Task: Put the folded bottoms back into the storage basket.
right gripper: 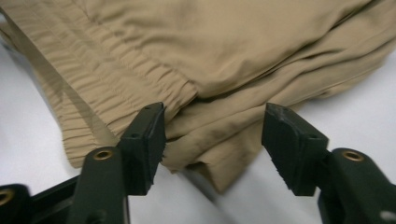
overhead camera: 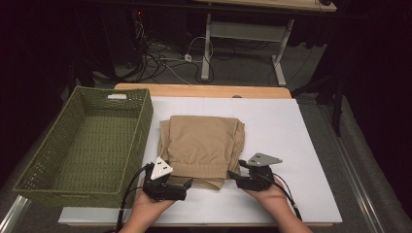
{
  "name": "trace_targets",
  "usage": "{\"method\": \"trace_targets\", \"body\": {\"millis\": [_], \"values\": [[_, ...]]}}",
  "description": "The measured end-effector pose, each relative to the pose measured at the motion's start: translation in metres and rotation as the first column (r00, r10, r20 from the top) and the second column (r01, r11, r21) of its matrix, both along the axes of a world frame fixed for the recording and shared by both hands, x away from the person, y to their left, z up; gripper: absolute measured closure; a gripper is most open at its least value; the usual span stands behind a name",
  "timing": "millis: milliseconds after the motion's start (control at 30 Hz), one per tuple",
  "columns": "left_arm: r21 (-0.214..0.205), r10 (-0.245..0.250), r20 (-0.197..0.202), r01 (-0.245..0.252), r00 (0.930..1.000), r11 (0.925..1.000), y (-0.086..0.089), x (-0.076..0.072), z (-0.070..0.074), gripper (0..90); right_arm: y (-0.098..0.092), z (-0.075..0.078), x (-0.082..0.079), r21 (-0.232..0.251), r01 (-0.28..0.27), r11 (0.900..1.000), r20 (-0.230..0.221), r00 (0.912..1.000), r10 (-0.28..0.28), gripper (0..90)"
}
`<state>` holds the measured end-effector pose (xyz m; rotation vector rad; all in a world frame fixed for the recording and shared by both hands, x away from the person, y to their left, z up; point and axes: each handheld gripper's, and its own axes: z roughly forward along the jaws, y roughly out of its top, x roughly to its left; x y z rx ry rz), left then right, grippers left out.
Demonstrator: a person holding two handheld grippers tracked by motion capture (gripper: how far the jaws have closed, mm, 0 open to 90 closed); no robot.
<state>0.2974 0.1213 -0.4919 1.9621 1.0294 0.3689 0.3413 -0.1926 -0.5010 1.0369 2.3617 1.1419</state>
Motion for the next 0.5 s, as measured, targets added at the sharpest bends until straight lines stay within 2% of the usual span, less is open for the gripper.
{"method": "trace_targets", "body": {"millis": [67,133,200,233,267,400,433,467,500], "values": [[-0.006,0.01,-0.015,-0.01,0.9998,0.9999,0.001,0.001,-0.002,0.0,0.005,-0.004,0.003,-0.051,0.051,0.9974,-0.029,0.9982,-0.053,46.9],[-0.005,0.003,-0.014,-0.003,0.9999,1.0,0.001,0.0,-0.002,0.0,0.004,-0.007,0.005,-0.053,0.051,0.9973,-0.054,0.9971,-0.054,52.1],[-0.005,0.0,-0.013,0.0,0.9999,1.0,0.001,0.0,-0.002,0.0,0.004,-0.005,0.004,-0.053,0.04,0.9978,-0.056,0.9975,-0.043,72.9],[-0.005,0.0,-0.013,0.0,0.9999,1.0,0.001,0.0,-0.002,0.0,0.005,-0.005,0.002,-0.061,0.027,0.9978,-0.046,0.9985,-0.03,81.0],[-0.014,0.006,-0.013,-0.006,0.9999,0.9999,0.001,0.0,-0.001,0.0,0.006,-0.005,0.001,-0.059,0.019,0.9981,-0.043,0.9988,-0.022,84.5],[-0.021,0.013,0.0,-0.013,0.9999,0.9997,0.002,-0.002,0.003,0.0,0.004,-0.004,-0.002,-0.063,0.014,0.9979,-0.034,0.9993,-0.016,86.3],[-0.043,0.023,0.015,-0.022,0.9996,0.9988,0.004,-0.004,0.01,0.0,0.002,-0.003,-0.004,-0.067,0.011,0.9977,-0.034,0.9993,-0.013,86.3],[-0.043,0.023,0.015,-0.022,0.9996,0.9988,0.004,-0.004,0.01,0.0,-0.002,-0.002,-0.005,-0.071,0.008,0.9974,-0.028,0.9995,-0.01,86.3],[-0.042,0.013,0.03,-0.011,0.9995,0.9991,0.002,-0.007,0.017,0.0,-0.006,-0.001,-0.007,-0.068,0.011,0.9976,-0.033,0.9994,-0.013,86.3]]}}
